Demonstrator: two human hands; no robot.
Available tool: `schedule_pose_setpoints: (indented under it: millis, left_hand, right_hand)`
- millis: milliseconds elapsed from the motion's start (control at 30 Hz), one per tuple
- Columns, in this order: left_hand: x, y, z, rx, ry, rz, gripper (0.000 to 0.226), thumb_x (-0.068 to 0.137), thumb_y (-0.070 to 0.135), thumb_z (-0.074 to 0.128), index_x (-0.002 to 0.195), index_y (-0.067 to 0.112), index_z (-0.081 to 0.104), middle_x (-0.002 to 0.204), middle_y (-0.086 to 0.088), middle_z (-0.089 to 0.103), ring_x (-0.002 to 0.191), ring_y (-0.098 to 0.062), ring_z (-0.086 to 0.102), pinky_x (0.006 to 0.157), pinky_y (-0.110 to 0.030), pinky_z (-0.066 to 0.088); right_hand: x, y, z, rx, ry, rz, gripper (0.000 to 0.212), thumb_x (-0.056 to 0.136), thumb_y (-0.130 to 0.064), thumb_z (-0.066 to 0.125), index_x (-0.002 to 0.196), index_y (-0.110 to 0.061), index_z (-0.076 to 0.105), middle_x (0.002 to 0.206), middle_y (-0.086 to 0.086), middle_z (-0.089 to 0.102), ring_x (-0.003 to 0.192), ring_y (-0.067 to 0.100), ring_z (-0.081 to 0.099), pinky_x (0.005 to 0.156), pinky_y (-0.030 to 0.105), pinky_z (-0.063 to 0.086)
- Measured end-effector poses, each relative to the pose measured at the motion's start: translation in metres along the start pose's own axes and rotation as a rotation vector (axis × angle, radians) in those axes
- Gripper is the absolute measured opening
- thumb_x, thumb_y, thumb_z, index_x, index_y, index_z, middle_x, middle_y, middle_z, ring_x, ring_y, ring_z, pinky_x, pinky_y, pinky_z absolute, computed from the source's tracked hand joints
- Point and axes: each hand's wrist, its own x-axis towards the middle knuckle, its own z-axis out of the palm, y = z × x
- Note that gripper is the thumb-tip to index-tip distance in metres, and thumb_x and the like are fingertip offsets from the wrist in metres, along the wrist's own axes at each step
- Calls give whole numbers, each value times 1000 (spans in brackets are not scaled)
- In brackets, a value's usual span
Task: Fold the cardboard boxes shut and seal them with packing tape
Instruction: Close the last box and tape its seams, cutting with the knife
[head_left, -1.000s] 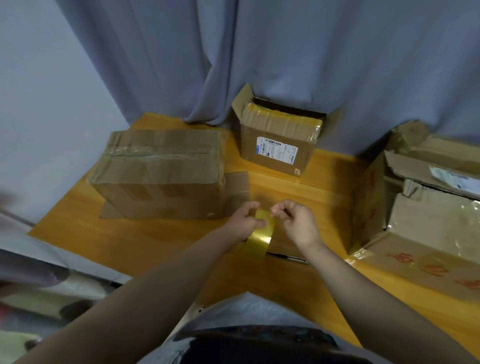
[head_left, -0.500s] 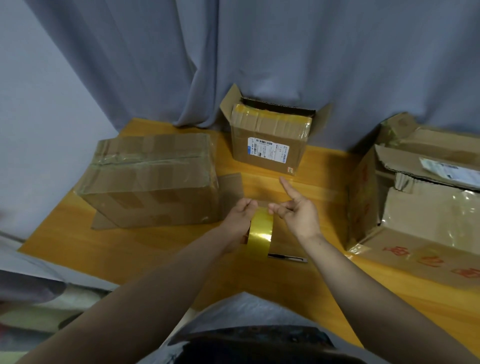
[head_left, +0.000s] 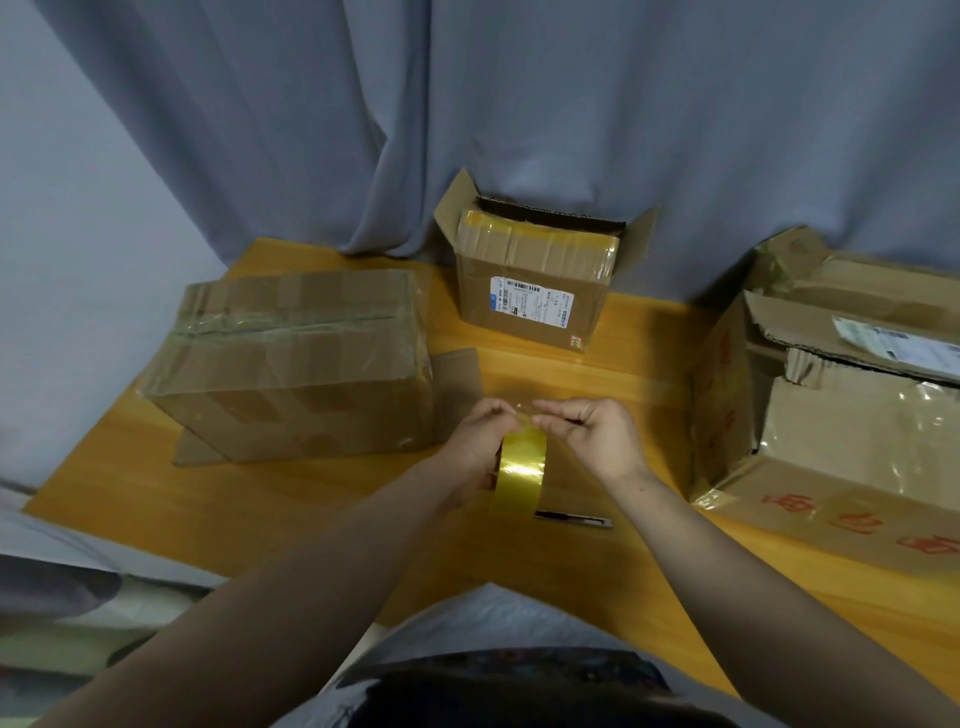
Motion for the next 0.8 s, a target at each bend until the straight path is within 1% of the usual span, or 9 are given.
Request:
schedule_pose_setpoints:
  millis: [167,267,367,433,500,567,633,733,800]
  left_hand:
    - [0,1,1,-27,-6,-9,22,85,8,53,80,30,52,90,-4,54,68,-19,50,57,-26,37]
    - [0,0,2,-34,-8,-12,23,84,7,53,79,30,53,91,-5,55,73,-21,50,58,-27,37]
    - [0,1,2,-27,-8,-8,25,83,9,55,76,33,54,90,-4,56,76,-22,51,61,-29,38]
    - [0,1,1,-42,-18,-12,22,85,8,55,81,30,53,87,-4,56,70,-19,51,59,-27,39]
    - [1,1,0,-44,-31,-17,20,88,9,56,85,28,51,90,-4,57,68,-18,53,59,-27,41]
    - [2,0,0,-29,-37,-24,19,89,10,57,89,28,51,98,-6,59,75,-20,56,65,-30,43]
    - [2,1,1,-12,-40,-37,20,90,11,58,96,29,51,107,-8,60,83,-23,57,70,-33,45]
    - [3,2,1,-13,-40,-30,41,88,11,61,113,37,42,114,-11,55,84,-23,57,67,-33,49]
    - [2,4,-1,16,-80,19,47,89,13,61,114,47,40,114,-13,55,86,-25,56,63,-34,50]
  right_hand:
    - [3,0,0,-23,-12,23,23,79,-22,76,103,-22,75,103,-4,73,97,8,65,91,32,51]
    - [5,-2,0,-66,-20,29,24,80,-22,75,103,-20,74,103,-2,73,97,11,65,89,28,50]
    - [5,-2,0,-102,-17,0,22,82,-20,74,103,-18,75,104,0,72,99,13,64,90,28,49]
    - [5,-2,0,-114,-6,-20,19,83,-20,73,102,-17,75,103,0,73,98,14,64,89,29,50]
    - [5,-4,0,-113,-4,-27,16,84,-18,72,99,-17,75,100,0,73,95,14,65,88,30,50]
    - [5,-5,0,-123,-4,-36,13,85,-17,70,98,-16,75,98,-1,73,90,11,63,84,28,50]
    - [3,-8,-1,-167,-4,-56,12,88,-16,66,97,-16,74,98,-2,72,87,9,60,77,22,45]
    - [0,-10,-1,-249,-4,-80,13,92,-15,61,99,-15,71,102,-3,69,94,14,60,72,16,35]
    - [-1,-12,-1,-307,-8,-90,14,93,-16,58,102,-15,69,107,-3,67,99,15,59,72,16,33]
